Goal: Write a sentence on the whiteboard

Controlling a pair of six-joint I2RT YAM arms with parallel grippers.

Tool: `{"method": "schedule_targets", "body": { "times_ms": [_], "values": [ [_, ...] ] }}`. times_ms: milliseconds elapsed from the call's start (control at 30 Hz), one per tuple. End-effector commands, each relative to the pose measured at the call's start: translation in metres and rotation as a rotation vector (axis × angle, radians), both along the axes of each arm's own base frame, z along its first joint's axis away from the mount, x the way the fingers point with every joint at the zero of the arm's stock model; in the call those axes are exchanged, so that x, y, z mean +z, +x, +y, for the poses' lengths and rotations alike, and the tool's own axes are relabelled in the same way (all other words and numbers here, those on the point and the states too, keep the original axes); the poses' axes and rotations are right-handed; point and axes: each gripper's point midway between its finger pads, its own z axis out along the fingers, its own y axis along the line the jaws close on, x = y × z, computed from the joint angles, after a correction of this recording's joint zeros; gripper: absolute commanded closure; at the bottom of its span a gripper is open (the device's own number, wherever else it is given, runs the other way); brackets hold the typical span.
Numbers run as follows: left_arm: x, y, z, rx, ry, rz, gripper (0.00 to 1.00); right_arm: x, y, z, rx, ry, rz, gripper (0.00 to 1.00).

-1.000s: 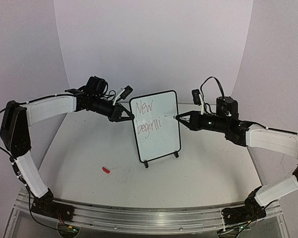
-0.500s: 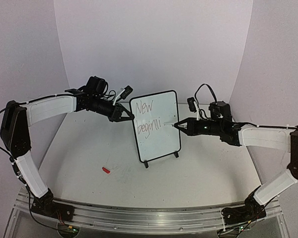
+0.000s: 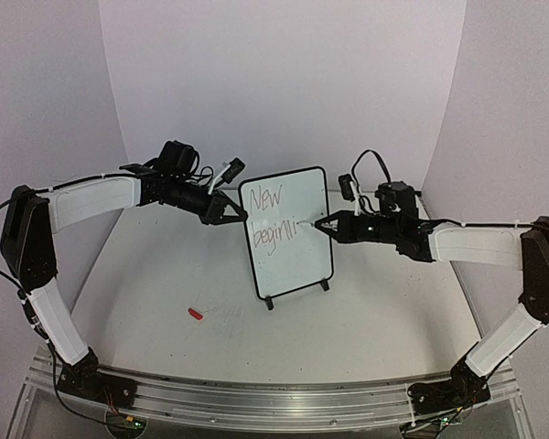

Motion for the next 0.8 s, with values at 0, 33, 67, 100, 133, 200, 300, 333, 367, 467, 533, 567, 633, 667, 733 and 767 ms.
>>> {"method": "schedule_targets", "body": {
  "times_ms": [0,33,67,100,133,200,300,333,367,467,533,567,633,667,733,767],
  "values": [
    [-0.021,-0.017,-0.003,-0.036,0.077,0.043,1.00,0.023,0.016,0.006,-0.034,0.033,-0.067,1.00],
    [-0.021,-0.017,-0.003,-0.035,0.077,0.044,1.00,0.023,0.017,0.005,-0.038,0.032,-0.066,1.00],
    [-0.021,-0.017,-0.002,-0.036,0.078,0.043,1.00,0.021,0.019,0.005,-0.043,0.030,-0.063,1.00],
    [-0.021,-0.017,-0.003,-0.037,0.077,0.042,1.00,0.021,0.020,0.005,-0.048,0.028,-0.060,1.00],
    [-0.021,-0.017,-0.003,-0.036,0.077,0.042,1.00,0.020,0.020,0.004,-0.052,0.026,-0.059,1.00],
    [-0.020,-0.017,-0.002,-0.035,0.077,0.041,1.00,0.016,0.020,0.003,-0.058,0.021,-0.052,1.00],
    [-0.021,-0.017,-0.002,-0.035,0.078,0.042,1.00,0.010,0.017,0.001,-0.063,0.014,-0.035,1.00],
    [-0.021,-0.017,-0.002,-0.035,0.078,0.044,1.00,0.007,0.016,0.000,-0.065,0.011,-0.029,1.00],
    [-0.021,-0.017,-0.003,-0.035,0.077,0.043,1.00,0.005,0.014,-0.002,-0.067,0.009,-0.023,1.00],
    [-0.020,-0.017,-0.003,-0.036,0.076,0.042,1.00,-0.003,0.009,-0.004,-0.068,0.005,-0.004,1.00],
    [-0.020,-0.017,-0.003,-0.036,0.075,0.041,1.00,-0.005,0.007,-0.004,-0.063,0.008,0.004,1.00],
    [-0.020,-0.017,-0.003,-0.037,0.075,0.041,1.00,-0.005,0.007,-0.004,-0.062,0.009,0.005,1.00],
    [-0.020,-0.017,-0.003,-0.038,0.075,0.042,1.00,-0.004,0.006,-0.003,-0.054,0.013,0.005,1.00],
    [-0.020,-0.017,-0.003,-0.037,0.076,0.042,1.00,-0.003,0.006,-0.002,-0.050,0.015,0.005,1.00],
    [-0.021,-0.017,-0.003,-0.037,0.077,0.041,1.00,-0.003,0.006,-0.002,-0.049,0.017,0.005,1.00],
    [-0.020,-0.017,-0.003,-0.037,0.077,0.041,1.00,-0.003,0.005,-0.002,-0.048,0.017,0.007,1.00]
  ]
}}
